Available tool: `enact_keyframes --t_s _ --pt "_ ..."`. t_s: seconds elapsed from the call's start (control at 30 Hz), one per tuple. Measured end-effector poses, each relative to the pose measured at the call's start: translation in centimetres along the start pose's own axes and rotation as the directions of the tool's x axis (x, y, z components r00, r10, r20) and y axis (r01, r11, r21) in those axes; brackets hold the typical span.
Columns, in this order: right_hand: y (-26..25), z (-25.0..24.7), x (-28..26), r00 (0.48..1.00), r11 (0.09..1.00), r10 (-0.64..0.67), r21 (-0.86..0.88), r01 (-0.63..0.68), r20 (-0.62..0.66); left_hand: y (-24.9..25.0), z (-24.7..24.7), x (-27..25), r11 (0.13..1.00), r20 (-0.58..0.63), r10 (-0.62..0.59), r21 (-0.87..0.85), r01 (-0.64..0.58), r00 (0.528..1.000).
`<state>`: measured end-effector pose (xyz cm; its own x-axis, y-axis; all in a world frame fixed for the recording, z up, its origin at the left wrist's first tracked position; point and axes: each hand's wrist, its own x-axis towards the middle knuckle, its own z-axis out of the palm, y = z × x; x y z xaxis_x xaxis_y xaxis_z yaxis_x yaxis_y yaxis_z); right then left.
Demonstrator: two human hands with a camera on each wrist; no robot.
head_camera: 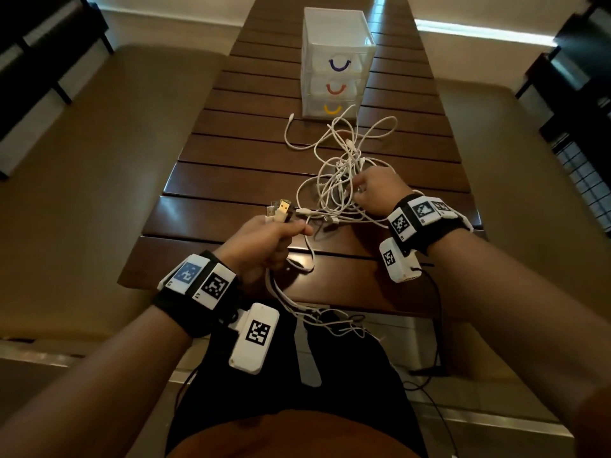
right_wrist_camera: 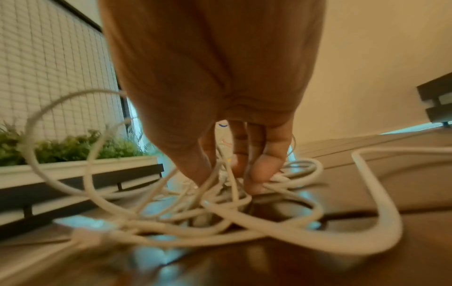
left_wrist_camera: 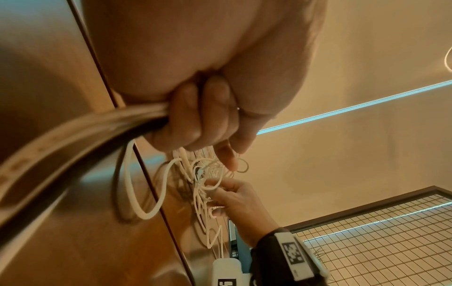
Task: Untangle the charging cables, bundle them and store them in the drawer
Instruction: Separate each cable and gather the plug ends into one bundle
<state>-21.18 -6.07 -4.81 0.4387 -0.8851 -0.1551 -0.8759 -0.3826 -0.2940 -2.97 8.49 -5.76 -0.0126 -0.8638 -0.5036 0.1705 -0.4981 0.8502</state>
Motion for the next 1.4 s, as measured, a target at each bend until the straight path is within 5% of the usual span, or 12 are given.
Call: enact_keyframes --t_s 0.13,0.27,0.57,0.63,0.73,0.87,1.07,1.4 --pt "-0.2 -0.1 -1.4 0.997 0.997 -0.048 -0.059 0.044 -0.069 -0.1 -0.4 0.0 1.0 -0.014 -0.004 0.001 0.004 1.0" --pt "-1.1 1.3 -2.8 0.992 0.977 -0.123 -0.173 0.128 0.039 0.3 0.6 0.1 1.0 -0.026 0.009 0.002 -0.009 1.0" --pt "-0.5 2.4 -3.9 0.986 0.97 -0.167 -0.175 0.169 0.03 -0.1 1.5 -0.2 0.996 -0.064 0.049 -0.073 -0.053 0.997" --pt "-0.3 2.3 -4.6 0.973 0.979 -0.197 -0.071 0.19 -0.121 -0.4 1.6 -0.4 0.994 -0.087 0.07 -0.083 -0.077 0.994" --pt "-1.2 1.4 -6.0 0.863 0.931 -0.17 0.209 0.299 -0.475 -1.1 1.5 -0.3 0.986 -0.076 0.112 -0.112 -0.12 0.991" --pt "-4.2 0.1 -7.9 0.959 0.649 -0.131 0.709 0.276 -0.252 -1.8 2.0 -0.4 0.952 0.028 0.182 -0.256 -0.168 0.983" --pt "-6.1 2.3 -9.6 0.978 0.529 -0.169 0.826 0.193 -0.12 -2.1 2.9 -0.8 0.895 0.093 0.306 -0.367 -0.253 0.948" --pt "-5.9 2.7 -9.9 0.976 0.571 -0.192 0.797 0.197 -0.104 -1.1 4.5 -1.5 0.922 -0.079 0.264 -0.273 -0.275 0.961"
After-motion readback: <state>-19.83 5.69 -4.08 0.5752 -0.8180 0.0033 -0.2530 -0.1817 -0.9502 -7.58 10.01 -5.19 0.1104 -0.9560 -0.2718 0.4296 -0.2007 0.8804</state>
